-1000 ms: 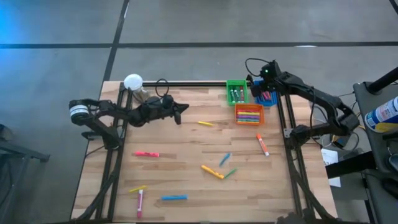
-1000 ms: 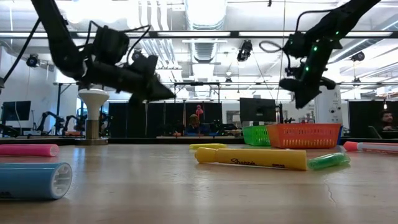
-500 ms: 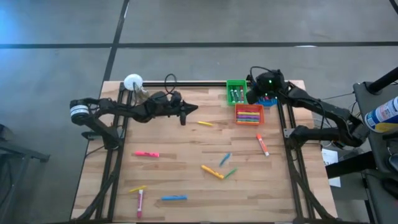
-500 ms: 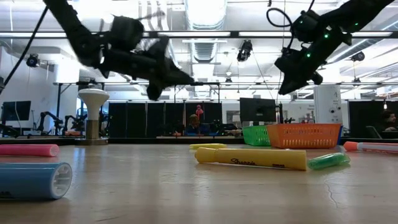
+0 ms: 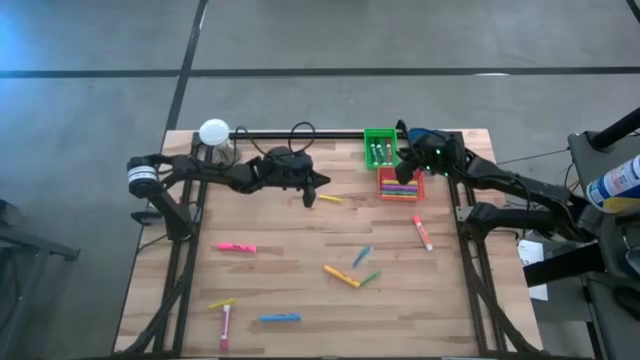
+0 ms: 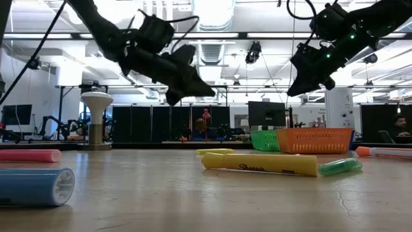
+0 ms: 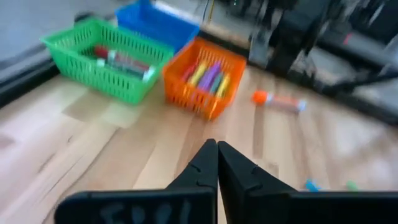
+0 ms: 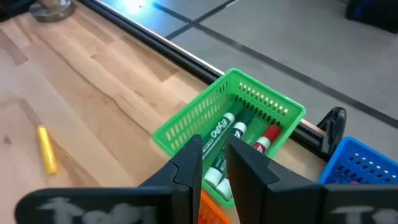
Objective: Pick & Place Markers
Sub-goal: Put the top yellow pen into the blue bin
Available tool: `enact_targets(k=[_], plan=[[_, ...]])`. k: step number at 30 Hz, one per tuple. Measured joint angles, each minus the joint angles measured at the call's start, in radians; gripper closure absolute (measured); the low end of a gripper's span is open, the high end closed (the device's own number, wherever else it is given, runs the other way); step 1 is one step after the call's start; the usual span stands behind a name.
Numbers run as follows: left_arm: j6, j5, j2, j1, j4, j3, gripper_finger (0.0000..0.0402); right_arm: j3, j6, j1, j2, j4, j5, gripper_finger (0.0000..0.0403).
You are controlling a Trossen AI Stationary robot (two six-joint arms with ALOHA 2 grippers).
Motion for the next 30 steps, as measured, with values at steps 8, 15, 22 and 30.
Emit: enact_targets(k=[8, 15, 22, 30], plan=[[0.066, 0.103, 0.000, -0.002, -0.073, 0.035, 0.0374, -0.004, 0.000, 0.001, -0.034, 0.003, 0.000, 0.0340], [0.216, 0.105, 0.045, 0.001, -0.313, 0.118, 0.0359, -0.004, -0.004, 0.001, -0.040, 0.002, -0.007, 0.0339], [0.367, 0.076, 0.137, 0.010, -0.472, 0.218, 0.0357, -0.004, -0.005, 0.022, -0.041, 0.000, -0.010, 0.0339], [0.429, 0.006, 0.211, 0.016, -0.529, 0.255, 0.0358, -0.004, -0.012, 0.061, -0.040, 0.000, -0.010, 0.0339]])
